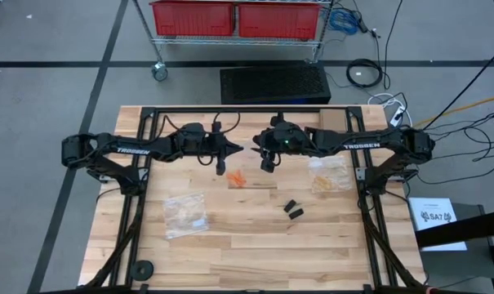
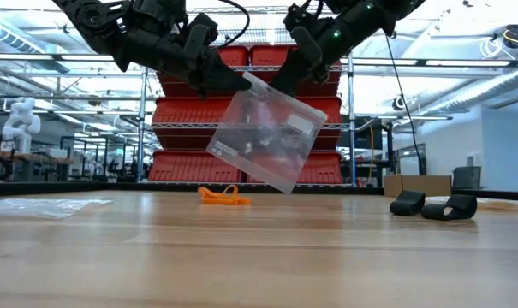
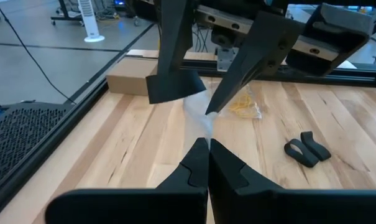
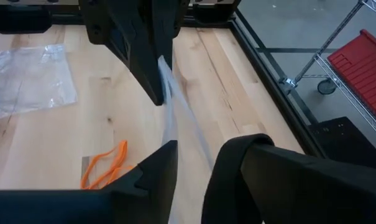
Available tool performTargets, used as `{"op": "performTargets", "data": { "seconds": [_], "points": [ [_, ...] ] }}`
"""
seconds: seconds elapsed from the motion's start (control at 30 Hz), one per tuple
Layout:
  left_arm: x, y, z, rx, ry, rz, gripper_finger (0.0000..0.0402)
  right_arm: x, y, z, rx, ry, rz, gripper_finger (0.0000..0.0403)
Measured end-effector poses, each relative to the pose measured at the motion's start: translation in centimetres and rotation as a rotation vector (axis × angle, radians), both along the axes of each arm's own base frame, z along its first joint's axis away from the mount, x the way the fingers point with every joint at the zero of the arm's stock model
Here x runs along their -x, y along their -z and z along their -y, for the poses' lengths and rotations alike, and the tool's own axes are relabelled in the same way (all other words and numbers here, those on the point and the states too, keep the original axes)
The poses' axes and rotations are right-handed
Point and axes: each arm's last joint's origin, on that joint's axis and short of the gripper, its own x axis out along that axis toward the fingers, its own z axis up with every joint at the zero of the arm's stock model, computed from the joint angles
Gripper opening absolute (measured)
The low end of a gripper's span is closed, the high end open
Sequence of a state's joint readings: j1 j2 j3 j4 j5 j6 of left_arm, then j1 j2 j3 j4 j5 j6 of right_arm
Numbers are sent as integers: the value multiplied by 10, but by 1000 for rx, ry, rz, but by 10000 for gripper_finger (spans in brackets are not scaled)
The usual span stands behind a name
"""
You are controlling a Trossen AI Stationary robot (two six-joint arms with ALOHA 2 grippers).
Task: Sort rubber bands
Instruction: Put the black rubber band into the transparent zip bag
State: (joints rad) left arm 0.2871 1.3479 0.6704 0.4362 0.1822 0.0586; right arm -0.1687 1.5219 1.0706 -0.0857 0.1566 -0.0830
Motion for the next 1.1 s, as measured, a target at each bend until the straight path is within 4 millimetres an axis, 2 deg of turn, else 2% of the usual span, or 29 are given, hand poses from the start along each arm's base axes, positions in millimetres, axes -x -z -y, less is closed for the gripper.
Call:
{"op": "performTargets", "data": {
  "seconds": [0.1, 0.17, 0.4, 0.57, 0.7, 0.93, 1.1],
  "points": [
    [0, 0, 0, 0, 0, 0, 0, 1, -2, -2, 4, -7, 2, 157],
    [0, 0, 0, 0, -1, 0, 0, 2, -3, -4, 10, -15, 1, 137],
    [0, 0, 0, -1, -8, -4, 0, 6, -13, -13, 67, -3, 14, 13],
    [0, 0, 0, -1, -8, -5, 0, 15, -29, -14, 1, -27, 91, 6],
    [0, 0, 0, -3, 1, 0, 0, 17, -33, -13, -35, -81, 119, 3],
    [0, -1, 0, 16, 0, 15, 0, 8, -20, -18, 107, -50, 36, 1],
    [-1, -3, -1, 19, -4, 32, 0, 2, -11, -25, 119, -57, 4, 1]
  ]
}}
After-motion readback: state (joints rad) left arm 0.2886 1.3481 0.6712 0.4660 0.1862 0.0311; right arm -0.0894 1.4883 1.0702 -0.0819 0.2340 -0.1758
